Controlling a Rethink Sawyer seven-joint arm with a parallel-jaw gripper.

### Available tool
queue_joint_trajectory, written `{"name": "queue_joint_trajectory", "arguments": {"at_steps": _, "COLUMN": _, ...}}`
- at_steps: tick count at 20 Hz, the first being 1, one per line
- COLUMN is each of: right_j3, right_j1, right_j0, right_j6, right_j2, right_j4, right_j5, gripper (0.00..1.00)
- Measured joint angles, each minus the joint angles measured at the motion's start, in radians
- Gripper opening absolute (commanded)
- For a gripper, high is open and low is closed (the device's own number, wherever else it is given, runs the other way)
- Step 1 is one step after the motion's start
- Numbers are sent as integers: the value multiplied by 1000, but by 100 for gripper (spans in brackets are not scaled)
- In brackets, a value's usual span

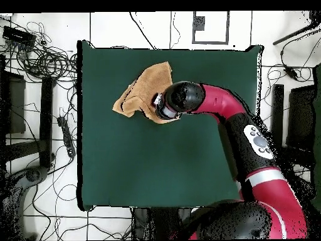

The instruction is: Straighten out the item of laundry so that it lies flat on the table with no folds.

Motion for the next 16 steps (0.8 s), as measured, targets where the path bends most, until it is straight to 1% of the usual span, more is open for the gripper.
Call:
{"name": "queue_joint_trajectory", "arguments": {"at_steps": 7, "right_j3": 6, "right_j1": 41, "right_j0": -11, "right_j6": 0, "right_j2": 0, "right_j4": -4, "right_j5": 0, "gripper": 0}}
{"name": "queue_joint_trajectory", "arguments": {"at_steps": 16, "right_j3": 10, "right_j1": 83, "right_j0": -80, "right_j6": 0, "right_j2": 0, "right_j4": -19, "right_j5": 0, "gripper": 0}}
